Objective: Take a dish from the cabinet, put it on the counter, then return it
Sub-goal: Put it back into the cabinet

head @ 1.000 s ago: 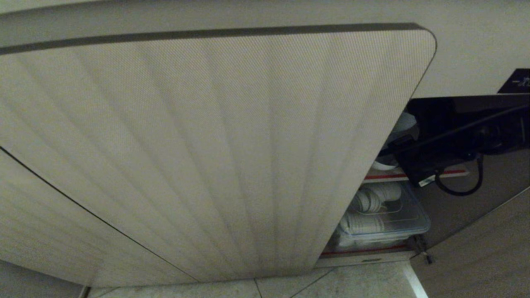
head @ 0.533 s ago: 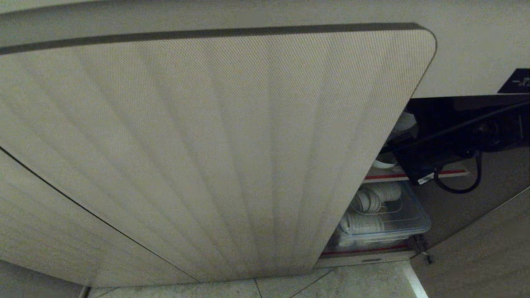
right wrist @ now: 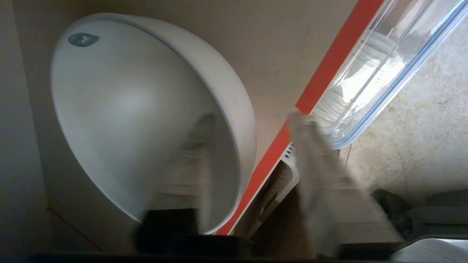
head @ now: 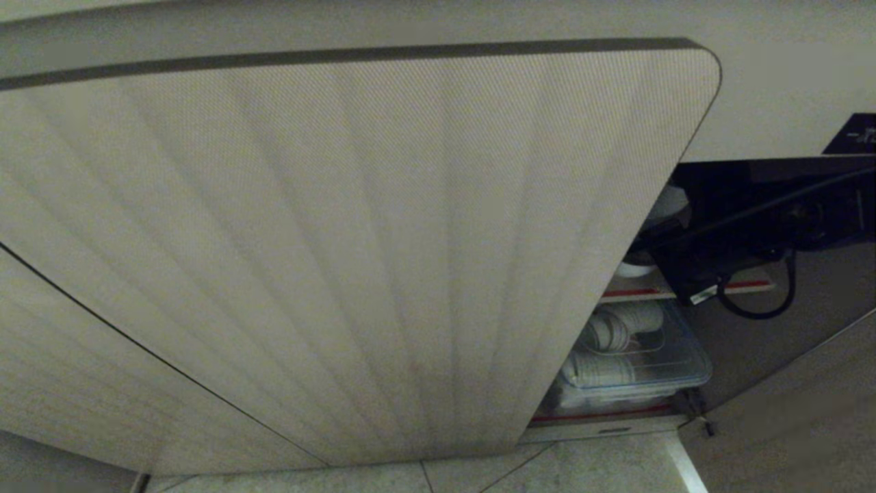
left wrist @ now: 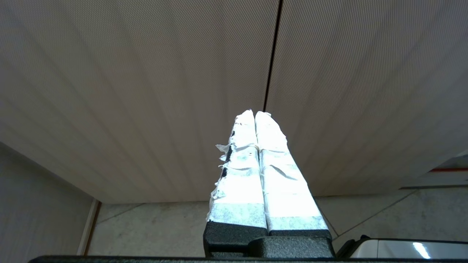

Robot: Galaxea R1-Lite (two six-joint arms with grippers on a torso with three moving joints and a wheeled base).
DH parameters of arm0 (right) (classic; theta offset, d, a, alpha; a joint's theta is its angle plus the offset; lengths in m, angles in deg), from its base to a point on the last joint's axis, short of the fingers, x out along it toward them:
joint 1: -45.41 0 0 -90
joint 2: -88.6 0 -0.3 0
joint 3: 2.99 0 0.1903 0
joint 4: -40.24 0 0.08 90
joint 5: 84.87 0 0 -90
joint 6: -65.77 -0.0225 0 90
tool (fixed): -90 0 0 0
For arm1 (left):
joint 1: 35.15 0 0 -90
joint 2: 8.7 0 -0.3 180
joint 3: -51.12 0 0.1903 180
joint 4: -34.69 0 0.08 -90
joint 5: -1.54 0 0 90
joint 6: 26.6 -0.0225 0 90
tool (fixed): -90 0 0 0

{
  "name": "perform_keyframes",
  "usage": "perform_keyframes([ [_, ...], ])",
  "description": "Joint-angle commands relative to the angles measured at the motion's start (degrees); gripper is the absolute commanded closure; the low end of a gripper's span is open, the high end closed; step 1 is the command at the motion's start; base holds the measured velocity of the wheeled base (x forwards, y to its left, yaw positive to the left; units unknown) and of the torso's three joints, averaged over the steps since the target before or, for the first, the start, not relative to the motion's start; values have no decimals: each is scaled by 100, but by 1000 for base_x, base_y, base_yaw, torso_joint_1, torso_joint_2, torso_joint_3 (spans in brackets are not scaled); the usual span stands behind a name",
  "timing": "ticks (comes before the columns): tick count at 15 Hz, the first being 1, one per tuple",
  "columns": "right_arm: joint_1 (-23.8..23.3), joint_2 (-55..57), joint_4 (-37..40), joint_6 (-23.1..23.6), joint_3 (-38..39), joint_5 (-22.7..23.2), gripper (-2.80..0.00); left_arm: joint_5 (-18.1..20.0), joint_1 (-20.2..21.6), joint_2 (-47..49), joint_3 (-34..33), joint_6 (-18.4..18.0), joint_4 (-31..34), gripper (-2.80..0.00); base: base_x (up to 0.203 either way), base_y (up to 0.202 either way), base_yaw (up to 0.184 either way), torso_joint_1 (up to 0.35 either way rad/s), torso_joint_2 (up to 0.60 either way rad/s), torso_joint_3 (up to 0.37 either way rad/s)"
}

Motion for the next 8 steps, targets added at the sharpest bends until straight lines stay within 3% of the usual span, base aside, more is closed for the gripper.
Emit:
perform_keyframes([
  [1,4,-12,-1,-34,4,-30,-280,-3,2,-2,0,2,0,0,0,0,0,0,0,0],
  [8,12,-30,-1,-17,13,-76,-280,-3,2,-2,0,2,0,0,0,0,0,0,0,0],
])
